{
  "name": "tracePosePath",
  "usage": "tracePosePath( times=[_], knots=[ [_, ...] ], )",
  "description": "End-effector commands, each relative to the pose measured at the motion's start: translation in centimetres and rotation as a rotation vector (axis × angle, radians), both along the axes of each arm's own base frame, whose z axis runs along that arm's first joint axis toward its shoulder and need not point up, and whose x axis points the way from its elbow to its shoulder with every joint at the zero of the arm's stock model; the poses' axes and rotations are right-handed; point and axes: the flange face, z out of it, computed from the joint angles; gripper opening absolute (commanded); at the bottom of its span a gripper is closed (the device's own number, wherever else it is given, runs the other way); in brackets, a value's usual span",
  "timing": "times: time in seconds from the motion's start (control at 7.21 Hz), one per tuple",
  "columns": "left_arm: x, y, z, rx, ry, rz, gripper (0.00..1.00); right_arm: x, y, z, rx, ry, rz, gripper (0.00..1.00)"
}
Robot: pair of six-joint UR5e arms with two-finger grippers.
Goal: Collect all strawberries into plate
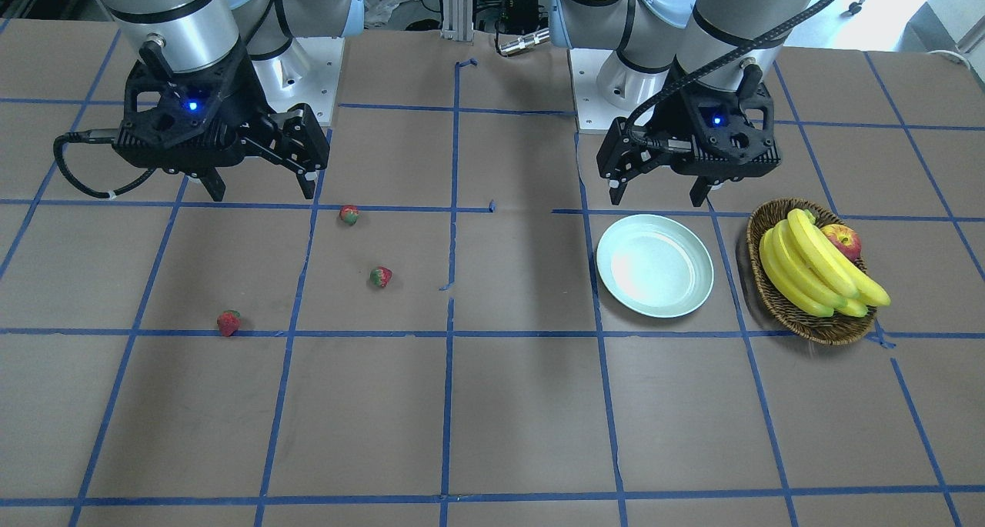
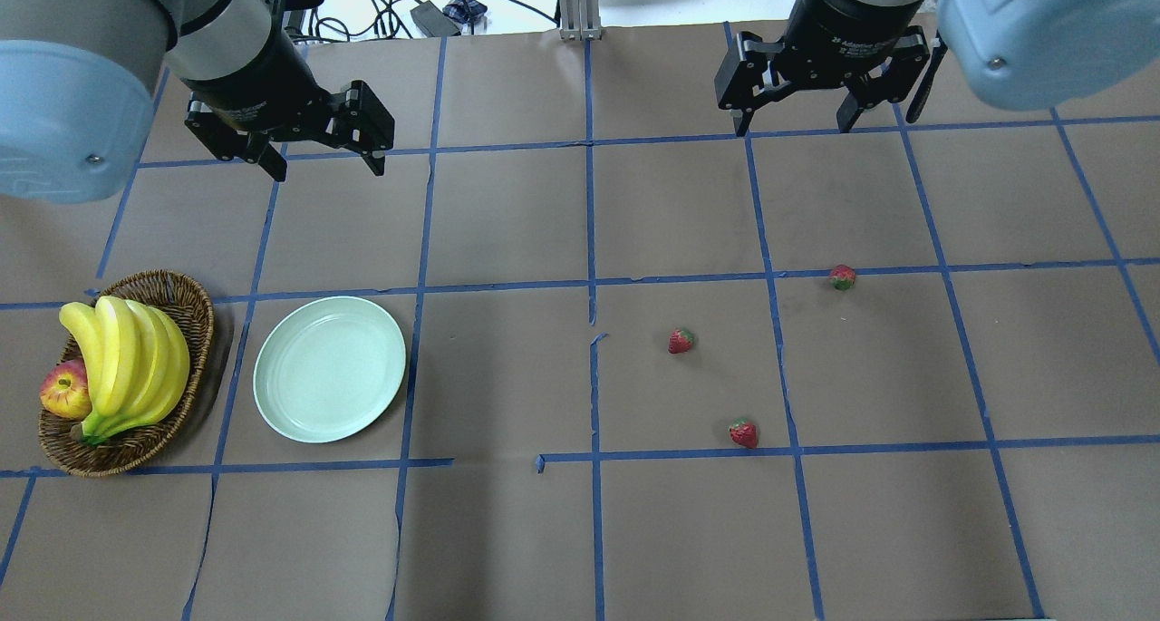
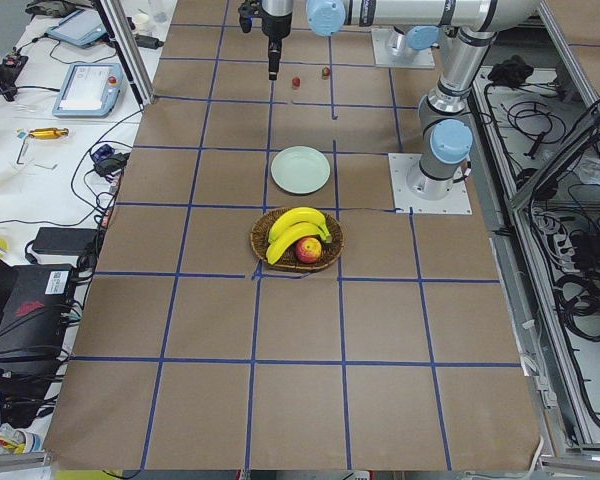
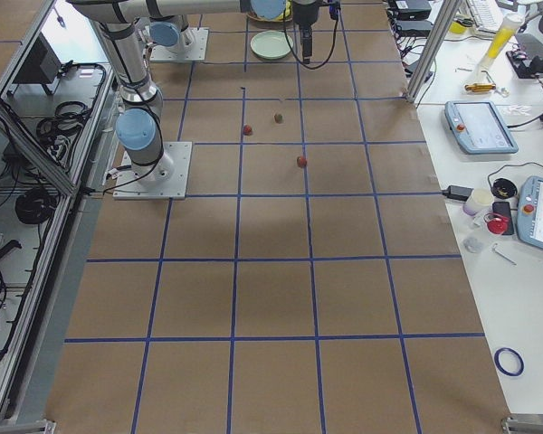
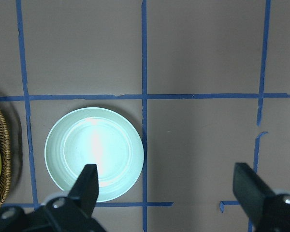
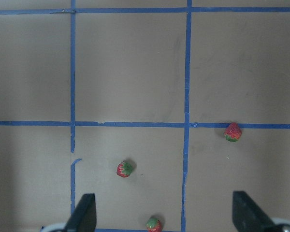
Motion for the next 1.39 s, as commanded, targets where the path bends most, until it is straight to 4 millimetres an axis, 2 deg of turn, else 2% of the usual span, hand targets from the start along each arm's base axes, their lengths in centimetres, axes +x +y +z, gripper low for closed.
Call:
tracePosePath(
  times=[0.0,1.25],
  knots=[
    [-0.01,0.02,0.01,0.000,0.000,0.000,1.00,-0.14,0.05,-0.07,0.001,0.013,0.011,1.00],
    [0.01,0.11,-0.04,0.011,-0.002,-0.003,1.00,-0.23,0.18,0.24,0.000,0.020,0.009,1.00]
  ],
)
